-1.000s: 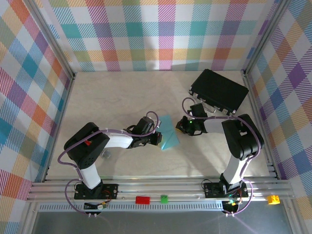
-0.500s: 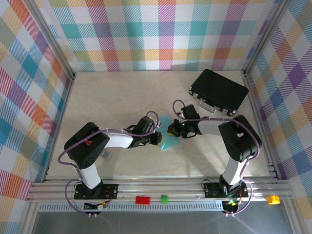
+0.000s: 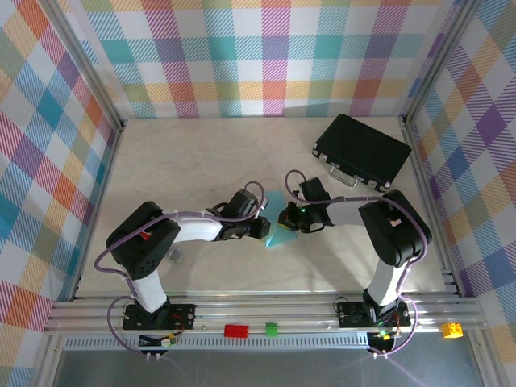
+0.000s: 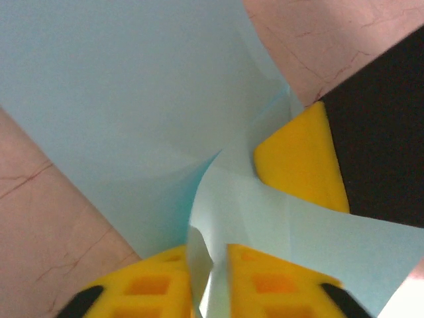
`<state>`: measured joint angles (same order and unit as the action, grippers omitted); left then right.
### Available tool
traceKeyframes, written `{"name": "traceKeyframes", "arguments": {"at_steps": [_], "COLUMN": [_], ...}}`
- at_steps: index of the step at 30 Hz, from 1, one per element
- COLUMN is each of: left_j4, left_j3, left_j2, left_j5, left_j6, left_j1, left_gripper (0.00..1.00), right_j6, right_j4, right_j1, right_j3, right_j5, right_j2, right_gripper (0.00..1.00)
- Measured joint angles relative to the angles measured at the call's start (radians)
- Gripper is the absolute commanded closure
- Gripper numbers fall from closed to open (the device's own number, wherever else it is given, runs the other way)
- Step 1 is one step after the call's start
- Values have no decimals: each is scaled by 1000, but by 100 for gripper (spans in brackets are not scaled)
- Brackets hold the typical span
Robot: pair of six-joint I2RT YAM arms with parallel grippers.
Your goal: Fold a paper plane with a square sheet of paper (pick it up from the middle)
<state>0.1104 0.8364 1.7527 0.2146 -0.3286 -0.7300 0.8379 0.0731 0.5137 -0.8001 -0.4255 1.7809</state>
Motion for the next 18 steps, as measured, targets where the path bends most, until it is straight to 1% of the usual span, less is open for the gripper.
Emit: {"name": "traceKeyframes", "arguments": {"at_steps": [3, 6, 7, 9, 10, 11, 12, 13, 15, 18], "left_j4": [-60, -100, -112, -119, -116, -111, -105, -97, -80, -73], "left_j3": [19, 20, 19, 18, 18, 18, 18, 18, 18, 38], "left_j2": [-25, -71, -92, -134, -156, -174, -187, -193, -186, -129], "left_j5": [-19, -41, -45, -46, -37, -23, -3, 24, 87, 190], "left_j6": [-10, -32, -46, -72, -85, -98, -109, -120, -135, -158], "left_j1": [0, 0, 0, 0, 0, 0, 0, 0, 0, 0], "left_gripper": [54, 51, 55, 69, 82, 91, 96, 100, 100, 100], "right_j6": [16, 27, 36, 43, 46, 48, 50, 52, 53, 53], "right_j4": [5, 10, 11, 16, 19, 21, 21, 21, 21, 21], "right_j1": [10, 16, 18, 18, 18, 19, 19, 20, 21, 21], "right_j3": [5, 8, 10, 13, 14, 16, 16, 16, 16, 17], "right_j5": [22, 34, 38, 41, 43, 44, 44, 47, 50, 51], "right_j2": [-6, -10, -11, -13, -13, -14, -15, -15, -16, -17], "right_gripper": [100, 100, 100, 100, 100, 100, 100, 100, 100, 100]}}
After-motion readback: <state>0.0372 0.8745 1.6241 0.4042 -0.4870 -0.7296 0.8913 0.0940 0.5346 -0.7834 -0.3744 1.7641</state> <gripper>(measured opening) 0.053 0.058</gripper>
